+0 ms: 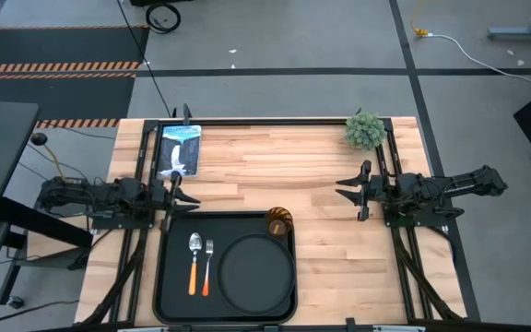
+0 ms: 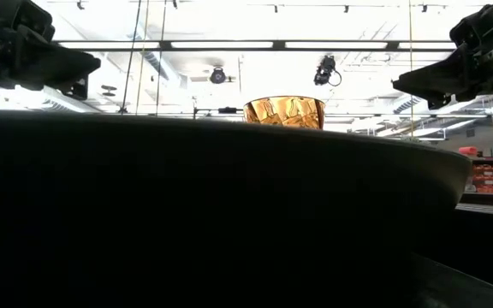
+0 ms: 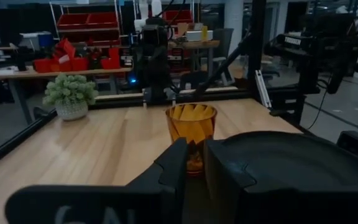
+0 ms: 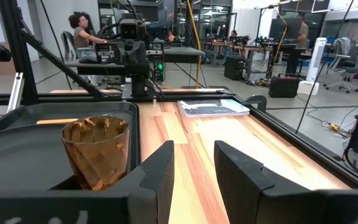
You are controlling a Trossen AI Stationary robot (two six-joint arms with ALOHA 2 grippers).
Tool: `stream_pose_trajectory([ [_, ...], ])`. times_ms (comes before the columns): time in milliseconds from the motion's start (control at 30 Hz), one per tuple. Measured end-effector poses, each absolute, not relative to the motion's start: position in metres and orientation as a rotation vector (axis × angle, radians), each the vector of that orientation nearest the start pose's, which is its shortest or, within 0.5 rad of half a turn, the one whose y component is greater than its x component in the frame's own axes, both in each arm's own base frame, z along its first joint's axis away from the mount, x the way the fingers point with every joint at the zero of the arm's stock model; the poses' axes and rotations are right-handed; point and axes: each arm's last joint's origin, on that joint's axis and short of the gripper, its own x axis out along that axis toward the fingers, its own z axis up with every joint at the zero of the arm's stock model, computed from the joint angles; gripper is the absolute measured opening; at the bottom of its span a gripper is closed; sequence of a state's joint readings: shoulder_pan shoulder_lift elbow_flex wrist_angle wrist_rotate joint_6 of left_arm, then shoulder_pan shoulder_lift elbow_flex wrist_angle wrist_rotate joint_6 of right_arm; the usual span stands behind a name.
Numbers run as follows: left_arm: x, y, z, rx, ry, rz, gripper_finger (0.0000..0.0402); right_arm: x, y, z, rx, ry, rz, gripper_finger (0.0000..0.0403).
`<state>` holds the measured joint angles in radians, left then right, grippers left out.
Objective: Pick and place plate/cup/fork/spoon on tray
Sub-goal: Return to Home Position
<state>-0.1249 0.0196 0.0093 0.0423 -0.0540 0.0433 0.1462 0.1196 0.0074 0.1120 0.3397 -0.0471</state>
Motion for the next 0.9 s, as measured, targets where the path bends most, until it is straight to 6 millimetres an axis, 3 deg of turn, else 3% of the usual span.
stream_pose_trajectory([
  [900,0.0977,-0.0107,0.1692,0.027,-0.033,-0.069,0.0064,0.1034,0.0055,0.1678,-0.045,-0.002,-0.190,0.0121],
])
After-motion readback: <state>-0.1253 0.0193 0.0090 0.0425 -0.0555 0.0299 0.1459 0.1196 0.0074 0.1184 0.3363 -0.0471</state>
